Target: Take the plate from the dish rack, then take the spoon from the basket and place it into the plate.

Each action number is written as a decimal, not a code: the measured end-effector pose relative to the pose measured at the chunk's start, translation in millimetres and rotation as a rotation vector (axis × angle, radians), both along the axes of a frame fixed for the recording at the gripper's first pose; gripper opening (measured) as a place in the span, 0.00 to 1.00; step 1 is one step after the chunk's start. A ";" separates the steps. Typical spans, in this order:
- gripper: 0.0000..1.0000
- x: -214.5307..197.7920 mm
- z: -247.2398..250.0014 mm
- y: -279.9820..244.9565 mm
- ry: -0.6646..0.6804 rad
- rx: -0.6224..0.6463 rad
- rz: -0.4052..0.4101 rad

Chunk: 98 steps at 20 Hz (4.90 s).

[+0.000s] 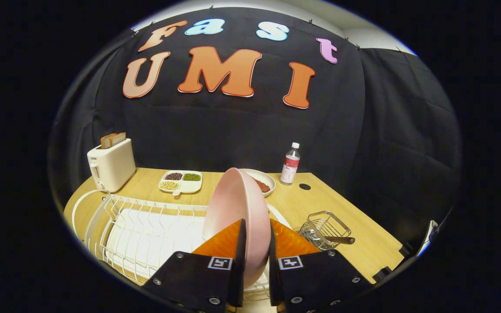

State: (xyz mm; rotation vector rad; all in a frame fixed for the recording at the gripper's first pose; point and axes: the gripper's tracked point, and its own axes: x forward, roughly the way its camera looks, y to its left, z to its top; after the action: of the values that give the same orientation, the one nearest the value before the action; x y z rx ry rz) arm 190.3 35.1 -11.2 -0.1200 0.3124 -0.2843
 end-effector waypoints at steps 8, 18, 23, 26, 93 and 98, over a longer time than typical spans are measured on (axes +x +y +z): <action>0.09 4.4 23.9 7.3 -0.044 -0.077 0.013; 0.09 -4.5 56.1 4.0 -0.107 -0.125 0.008; 0.09 -23.7 63.3 1.9 -0.128 -0.082 0.028; 0.09 -41.5 67.9 -1.4 -0.141 -0.052 0.040; 0.36 -204.4 -163.6 -42.4 0.183 0.723 0.067; 0.67 -197.5 -147.3 -70.4 0.134 0.576 0.060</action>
State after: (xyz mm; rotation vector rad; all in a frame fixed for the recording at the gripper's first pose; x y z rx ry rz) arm -7.2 -35.4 -158.5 0.4205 0.5116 -0.1186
